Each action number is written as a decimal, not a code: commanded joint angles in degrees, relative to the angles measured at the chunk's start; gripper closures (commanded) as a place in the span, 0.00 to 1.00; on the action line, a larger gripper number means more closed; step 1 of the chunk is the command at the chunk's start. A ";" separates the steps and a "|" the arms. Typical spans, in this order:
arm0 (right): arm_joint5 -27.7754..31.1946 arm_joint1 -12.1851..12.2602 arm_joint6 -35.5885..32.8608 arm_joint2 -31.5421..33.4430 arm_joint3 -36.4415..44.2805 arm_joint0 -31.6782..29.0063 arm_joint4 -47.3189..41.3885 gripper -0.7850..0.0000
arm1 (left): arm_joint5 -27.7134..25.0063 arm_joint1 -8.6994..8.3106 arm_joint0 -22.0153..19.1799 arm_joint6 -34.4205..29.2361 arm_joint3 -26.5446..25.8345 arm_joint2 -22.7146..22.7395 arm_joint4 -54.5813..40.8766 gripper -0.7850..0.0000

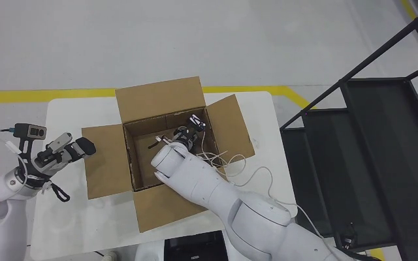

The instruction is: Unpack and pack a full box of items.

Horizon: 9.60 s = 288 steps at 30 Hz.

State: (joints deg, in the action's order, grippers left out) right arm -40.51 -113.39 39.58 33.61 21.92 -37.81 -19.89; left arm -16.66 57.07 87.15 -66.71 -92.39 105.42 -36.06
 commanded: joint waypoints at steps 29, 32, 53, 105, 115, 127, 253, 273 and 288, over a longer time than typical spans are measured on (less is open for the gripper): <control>-3.18 -0.48 -2.23 -0.14 -0.18 1.07 0.84 0.52 | 0.00 0.00 0.00 0.00 0.00 0.00 0.00 0.00; -4.40 -0.57 -2.69 0.11 -0.39 1.49 0.67 0.50 | 0.00 0.00 0.00 0.00 0.00 0.00 0.00 0.00; -7.42 -1.03 -8.37 0.67 -2.15 2.58 4.68 0.64 | 0.00 0.00 0.00 0.00 0.00 0.00 0.00 0.00; -7.59 15.04 -44.58 -1.18 33.45 -9.55 54.18 1.00 | 0.00 0.00 0.00 0.00 0.00 0.00 0.00 0.00; -1.56 22.75 -68.68 3.46 50.51 -13.69 71.67 1.00 | 0.00 0.00 0.00 0.00 0.00 0.00 0.00 0.00; 8.74 26.34 -88.65 5.46 58.22 -14.21 88.15 1.00 | 0.00 0.00 0.00 0.00 0.00 0.00 0.00 0.00; 46.23 13.94 -82.98 -3.47 13.87 6.26 92.30 0.50 | 0.00 0.00 0.00 0.00 0.00 0.00 0.00 0.00; 55.80 16.25 -84.51 -2.79 18.55 5.66 103.53 0.59 | 0.00 0.00 0.00 0.00 0.00 0.00 0.00 0.00; 59.57 14.65 -84.45 -3.45 15.40 6.23 105.86 0.59 | 0.00 0.00 0.00 0.00 0.00 0.00 0.00 0.00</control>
State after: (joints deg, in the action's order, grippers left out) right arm 18.91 -98.60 -44.91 30.23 37.56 -31.73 85.78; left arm -16.66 57.07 87.15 -66.71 -92.39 105.42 -36.06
